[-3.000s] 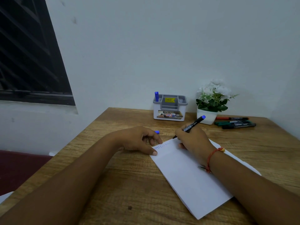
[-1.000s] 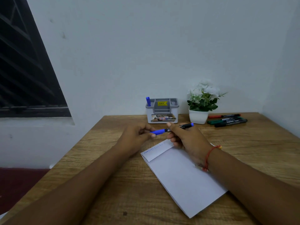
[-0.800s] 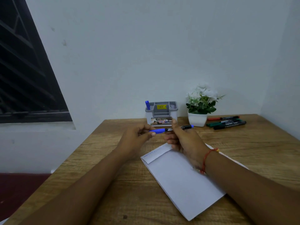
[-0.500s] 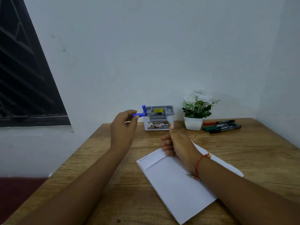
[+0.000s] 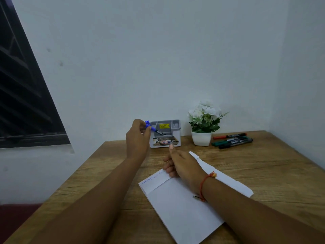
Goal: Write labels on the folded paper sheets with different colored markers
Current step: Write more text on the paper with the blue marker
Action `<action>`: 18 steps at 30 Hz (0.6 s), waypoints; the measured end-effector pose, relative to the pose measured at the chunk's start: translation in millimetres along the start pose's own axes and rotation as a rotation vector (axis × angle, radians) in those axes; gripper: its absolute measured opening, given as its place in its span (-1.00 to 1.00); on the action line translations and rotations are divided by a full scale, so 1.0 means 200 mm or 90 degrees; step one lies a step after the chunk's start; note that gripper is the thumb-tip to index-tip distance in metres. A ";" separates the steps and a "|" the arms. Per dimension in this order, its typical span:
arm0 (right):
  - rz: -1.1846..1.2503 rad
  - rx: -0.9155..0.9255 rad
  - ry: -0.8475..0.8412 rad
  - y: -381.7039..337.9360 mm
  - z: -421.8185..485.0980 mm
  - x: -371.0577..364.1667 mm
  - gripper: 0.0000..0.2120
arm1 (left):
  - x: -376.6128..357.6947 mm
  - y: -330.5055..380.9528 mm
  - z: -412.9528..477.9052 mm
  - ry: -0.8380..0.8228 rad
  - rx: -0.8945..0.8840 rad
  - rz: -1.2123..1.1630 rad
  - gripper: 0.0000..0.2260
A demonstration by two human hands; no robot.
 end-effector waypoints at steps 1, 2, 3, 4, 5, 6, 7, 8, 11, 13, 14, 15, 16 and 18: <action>-0.001 0.002 -0.001 0.00 0.00 0.00 -0.42 | -0.01 0.00 0.00 0.001 -0.007 0.004 -0.96; -0.004 0.005 -0.002 0.00 0.01 0.00 -0.41 | -0.03 0.00 0.01 -0.004 -0.010 0.013 -0.95; -0.008 0.007 -0.003 0.01 0.01 0.00 -0.41 | -0.05 0.00 0.01 -0.012 -0.013 0.024 -0.93; -0.010 0.007 -0.004 0.01 0.01 0.00 -0.41 | -0.06 0.01 0.01 -0.020 -0.015 0.038 -0.91; -0.010 0.006 -0.004 0.01 0.01 0.00 -0.42 | -0.07 0.01 0.01 -0.030 -0.016 0.049 -0.89; -0.008 0.005 -0.003 0.01 0.01 0.00 -0.43 | -0.08 0.00 0.01 -0.038 -0.014 0.060 -0.88; -0.005 0.003 -0.003 0.01 0.01 0.00 -0.43 | -0.09 -0.02 0.01 -0.044 -0.013 0.071 -0.88; -0.002 0.002 -0.003 0.01 0.01 0.00 -0.44 | -0.09 -0.03 0.01 -0.049 -0.011 0.083 -0.86; -0.006 0.007 -0.005 0.01 0.01 0.00 -0.45 | -0.06 -0.04 -0.02 -0.053 -0.038 0.084 -0.80; -0.006 0.006 0.000 0.00 0.01 0.00 -0.47 | -0.01 -0.02 -0.06 -0.070 -0.067 0.101 -0.86; 0.003 0.003 0.005 0.00 0.01 0.00 -0.47 | 0.01 -0.02 -0.09 -0.108 -0.066 0.125 -0.91; 0.018 -0.005 0.014 0.00 0.01 0.01 -0.48 | 0.02 -0.03 -0.12 -0.169 -0.050 0.154 -0.95; 0.037 -0.016 0.027 -0.01 0.02 0.01 -0.49 | 0.03 -0.06 -0.16 -0.245 -0.019 0.179 -0.96; 0.074 -0.040 0.064 0.00 0.03 0.03 -0.54 | 0.05 -0.12 -0.22 -0.407 0.052 0.191 -0.92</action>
Point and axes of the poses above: each hand's wrist, its own z-axis towards the middle knuckle, its own x-axis out of the back of the hand, y = z × x, the point moved 5 cm from there along z, towards the middle knuckle, and after that the axes turned 11 degrees about x, right-handed, at the moved point
